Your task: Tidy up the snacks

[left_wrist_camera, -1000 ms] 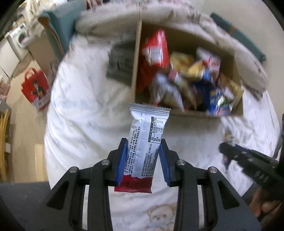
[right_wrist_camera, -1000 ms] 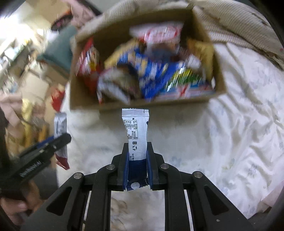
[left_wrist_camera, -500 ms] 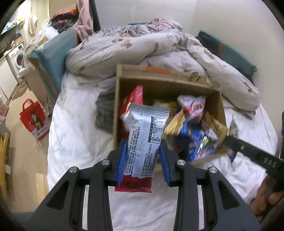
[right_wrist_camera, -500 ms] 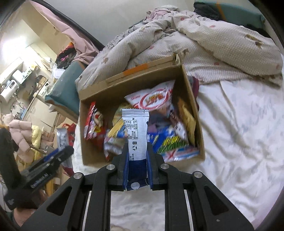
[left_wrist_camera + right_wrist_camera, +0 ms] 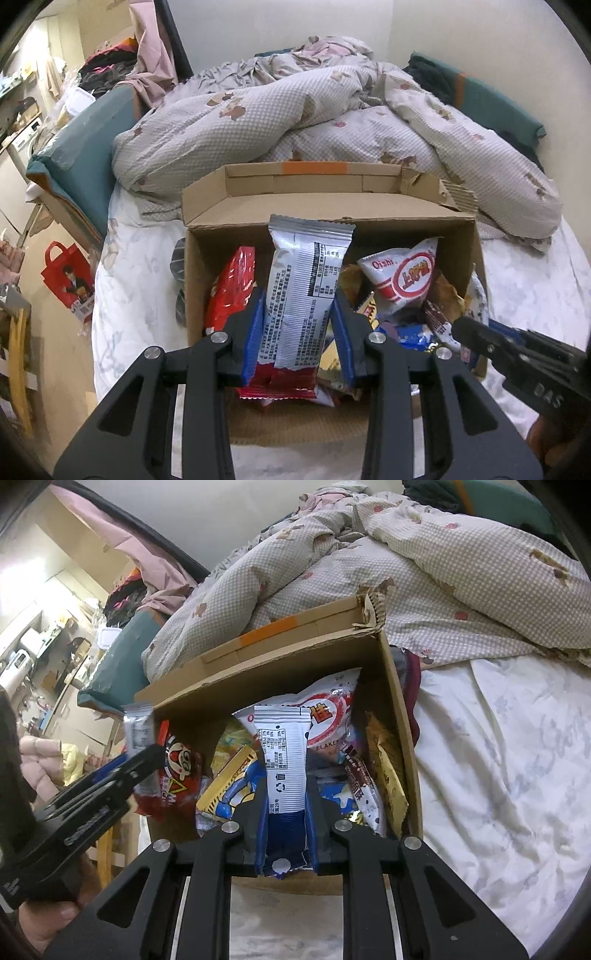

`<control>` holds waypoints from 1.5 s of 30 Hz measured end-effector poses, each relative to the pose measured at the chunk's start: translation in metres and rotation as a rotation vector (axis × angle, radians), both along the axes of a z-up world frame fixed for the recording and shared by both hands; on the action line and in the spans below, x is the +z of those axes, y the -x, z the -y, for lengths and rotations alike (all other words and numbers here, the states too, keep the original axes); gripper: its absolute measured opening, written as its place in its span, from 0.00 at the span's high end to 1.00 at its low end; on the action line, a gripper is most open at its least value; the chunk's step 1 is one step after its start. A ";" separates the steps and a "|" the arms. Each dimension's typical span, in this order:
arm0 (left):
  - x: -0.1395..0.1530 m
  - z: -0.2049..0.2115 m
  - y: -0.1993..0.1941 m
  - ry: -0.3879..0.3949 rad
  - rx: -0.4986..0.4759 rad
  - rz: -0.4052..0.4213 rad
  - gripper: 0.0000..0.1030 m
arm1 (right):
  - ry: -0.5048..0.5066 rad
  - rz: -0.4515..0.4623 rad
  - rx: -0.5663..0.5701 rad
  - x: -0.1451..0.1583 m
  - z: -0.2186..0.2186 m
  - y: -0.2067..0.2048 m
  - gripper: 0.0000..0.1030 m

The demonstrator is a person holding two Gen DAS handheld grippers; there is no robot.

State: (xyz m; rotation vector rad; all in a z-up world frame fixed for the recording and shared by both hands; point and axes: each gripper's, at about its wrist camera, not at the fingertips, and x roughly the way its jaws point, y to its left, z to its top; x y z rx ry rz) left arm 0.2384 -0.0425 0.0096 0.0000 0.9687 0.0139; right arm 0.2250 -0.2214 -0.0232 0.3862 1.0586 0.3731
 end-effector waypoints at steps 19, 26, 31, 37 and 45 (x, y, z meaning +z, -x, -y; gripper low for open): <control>0.023 -0.013 0.020 0.014 0.009 0.058 0.21 | -0.058 0.061 -0.094 0.014 0.017 0.002 0.12; 0.040 -0.027 0.051 -0.027 0.039 0.102 0.21 | -0.023 0.159 -0.132 0.040 0.023 0.026 0.01; 0.047 -0.043 0.079 0.002 0.060 0.112 0.09 | 0.061 0.220 -0.111 0.060 0.014 0.050 0.00; 0.048 -0.061 0.111 0.039 0.083 0.115 0.00 | 0.162 0.283 -0.065 0.078 -0.003 0.082 0.00; 0.045 -0.067 0.159 0.055 0.078 0.141 0.00 | 0.213 0.280 -0.057 0.068 -0.011 0.119 0.00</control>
